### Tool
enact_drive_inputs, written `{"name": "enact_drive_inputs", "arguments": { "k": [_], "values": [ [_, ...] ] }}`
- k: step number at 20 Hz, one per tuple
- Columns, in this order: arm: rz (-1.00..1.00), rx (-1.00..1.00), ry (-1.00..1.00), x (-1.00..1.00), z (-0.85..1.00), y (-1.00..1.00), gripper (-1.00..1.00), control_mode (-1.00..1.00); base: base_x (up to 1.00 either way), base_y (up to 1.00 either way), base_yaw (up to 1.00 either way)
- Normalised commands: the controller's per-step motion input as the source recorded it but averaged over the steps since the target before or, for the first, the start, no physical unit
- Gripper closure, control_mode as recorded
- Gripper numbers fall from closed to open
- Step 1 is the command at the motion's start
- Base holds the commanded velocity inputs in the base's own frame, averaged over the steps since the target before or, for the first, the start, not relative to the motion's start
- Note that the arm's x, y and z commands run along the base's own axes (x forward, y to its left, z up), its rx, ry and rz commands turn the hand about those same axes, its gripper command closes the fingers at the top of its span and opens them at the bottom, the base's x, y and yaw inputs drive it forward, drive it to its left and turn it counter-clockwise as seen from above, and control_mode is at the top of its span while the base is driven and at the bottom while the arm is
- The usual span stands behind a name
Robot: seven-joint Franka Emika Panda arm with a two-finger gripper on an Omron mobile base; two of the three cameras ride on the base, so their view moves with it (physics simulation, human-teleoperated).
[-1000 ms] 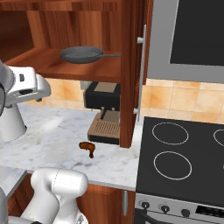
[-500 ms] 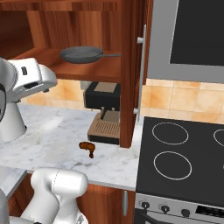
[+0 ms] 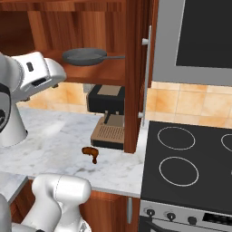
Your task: Retrieve the pan from the cabinet, then place the raw meat into the pan to avoid contamination.
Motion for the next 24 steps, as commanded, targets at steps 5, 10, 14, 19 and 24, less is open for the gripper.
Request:
{"name": "enact_drive_inputs", "arguments": {
  "k": [5, 10, 14, 19, 24],
  "values": [
    [0.00, 0.00, 0.00, 0.29, 0.01, -0.15, -1.00, -1.00, 0.00, 0.00, 0.00],
    [0.00, 0.00, 0.00, 0.52, 0.09, -0.28, -1.00, -1.00, 0.00, 0.00, 0.00],
    [0.00, 0.00, -0.01, 0.43, 0.15, -0.27, -1.00, -1.00, 0.00, 0.00, 0.00],
    [0.00, 0.00, -0.03, 0.36, 0.16, -0.20, -1.00, -1.00, 0.00, 0.00, 0.00],
    [0.00, 0.00, 0.00, 0.38, 0.00, -0.14, -1.00, -1.00, 0.00, 0.00, 0.00]
  ]
}}
